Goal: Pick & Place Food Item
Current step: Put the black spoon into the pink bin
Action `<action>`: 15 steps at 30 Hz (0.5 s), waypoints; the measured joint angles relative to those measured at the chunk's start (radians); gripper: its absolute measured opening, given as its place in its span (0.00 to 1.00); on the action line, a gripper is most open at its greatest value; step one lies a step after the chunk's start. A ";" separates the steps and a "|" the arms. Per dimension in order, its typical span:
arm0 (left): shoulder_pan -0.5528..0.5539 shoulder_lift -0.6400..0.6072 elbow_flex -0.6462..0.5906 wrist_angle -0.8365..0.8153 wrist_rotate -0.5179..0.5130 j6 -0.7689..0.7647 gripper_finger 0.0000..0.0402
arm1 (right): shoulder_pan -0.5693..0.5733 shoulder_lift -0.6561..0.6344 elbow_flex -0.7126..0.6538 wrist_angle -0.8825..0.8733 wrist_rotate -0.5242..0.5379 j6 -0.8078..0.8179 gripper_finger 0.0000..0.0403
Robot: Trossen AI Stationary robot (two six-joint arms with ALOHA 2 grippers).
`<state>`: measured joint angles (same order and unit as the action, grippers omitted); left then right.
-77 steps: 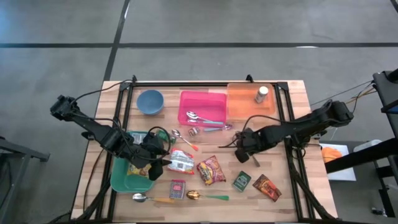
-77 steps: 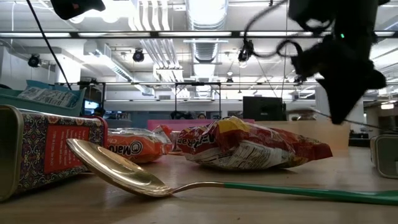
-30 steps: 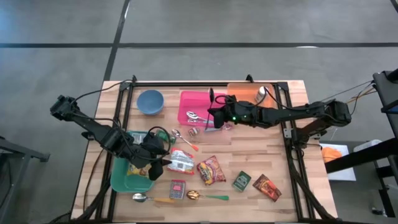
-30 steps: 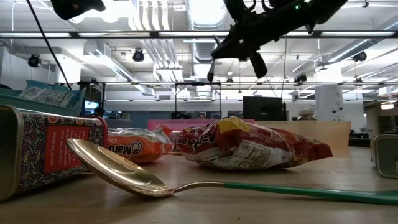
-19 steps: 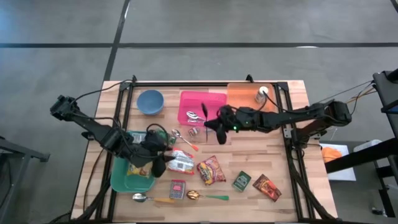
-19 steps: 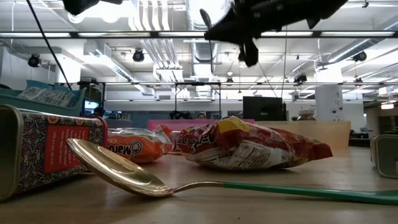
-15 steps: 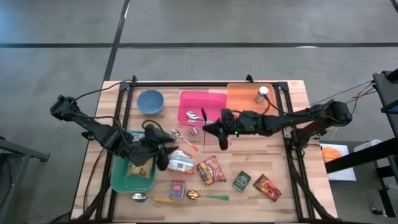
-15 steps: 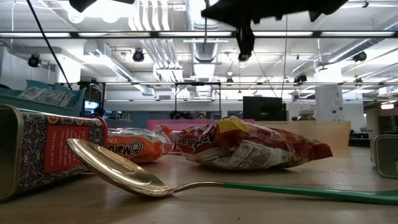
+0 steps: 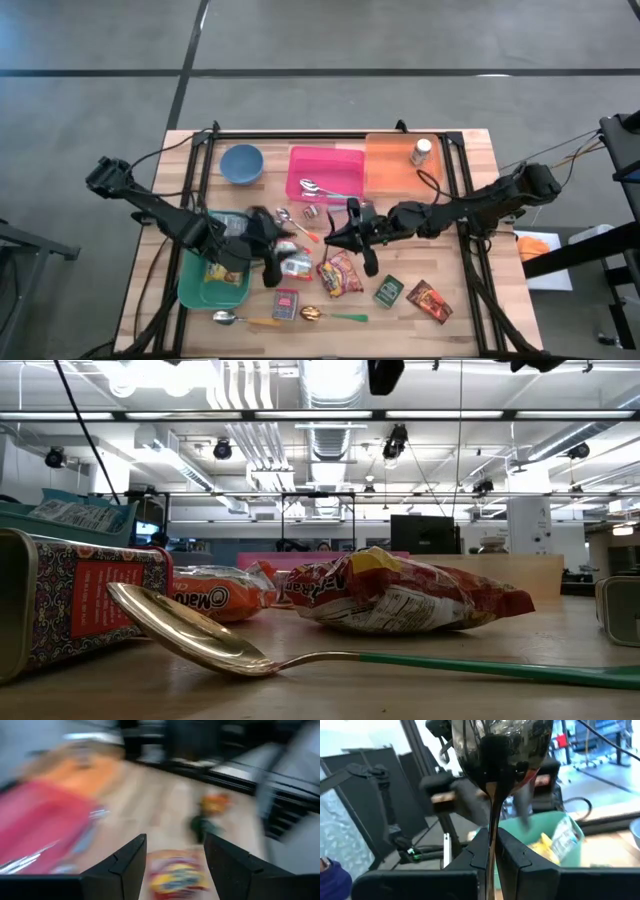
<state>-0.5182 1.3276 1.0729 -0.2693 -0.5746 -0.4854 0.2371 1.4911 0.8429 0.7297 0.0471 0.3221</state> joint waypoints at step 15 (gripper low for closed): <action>0.008 0.059 0.000 0.232 0.225 0.172 0.50 | 0.057 0.051 0.062 0.078 -0.122 -0.064 0.03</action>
<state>-0.5106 1.3862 1.0725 -0.0375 -0.3500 -0.3131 0.2939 1.5418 0.9047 0.8077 -0.0746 0.2585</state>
